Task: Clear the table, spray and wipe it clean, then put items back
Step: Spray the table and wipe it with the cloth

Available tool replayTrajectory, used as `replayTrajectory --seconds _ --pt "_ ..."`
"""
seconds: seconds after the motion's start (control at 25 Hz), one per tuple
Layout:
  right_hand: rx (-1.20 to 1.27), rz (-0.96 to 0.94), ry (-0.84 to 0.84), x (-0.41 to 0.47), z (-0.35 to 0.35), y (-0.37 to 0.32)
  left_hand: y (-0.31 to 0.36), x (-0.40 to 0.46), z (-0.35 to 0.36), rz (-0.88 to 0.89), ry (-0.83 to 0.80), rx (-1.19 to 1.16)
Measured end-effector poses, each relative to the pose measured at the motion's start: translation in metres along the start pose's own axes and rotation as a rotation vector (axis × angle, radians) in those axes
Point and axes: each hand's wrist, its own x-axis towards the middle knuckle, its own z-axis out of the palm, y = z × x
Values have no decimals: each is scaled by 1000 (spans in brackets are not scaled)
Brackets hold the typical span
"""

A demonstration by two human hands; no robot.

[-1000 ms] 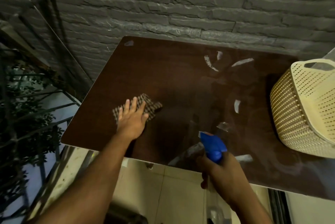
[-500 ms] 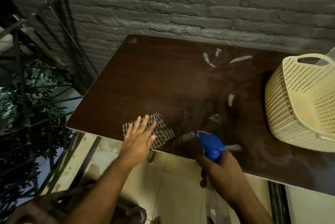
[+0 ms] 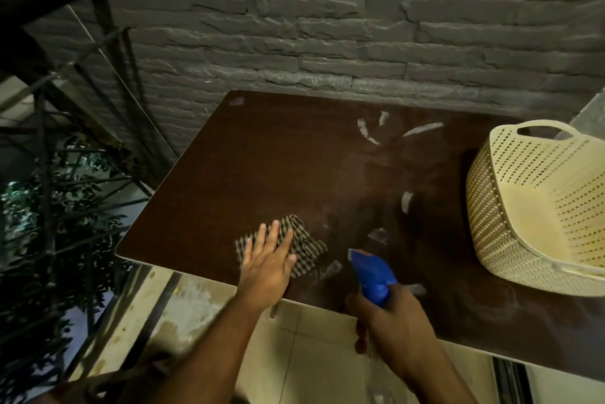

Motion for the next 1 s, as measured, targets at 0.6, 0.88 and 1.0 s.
replayTrajectory --seconds 0.6,0.88,1.0 --pt "-65 -31 7 127 16 -109 -9 190 -47 -65 -47 -30" --pt "-6 -19 58 214 18 -178 -19 305 -64 -9 -58 -17" --pt "-2 -15 92 244 12 -201 -18 347 -68 10 -53 -5"
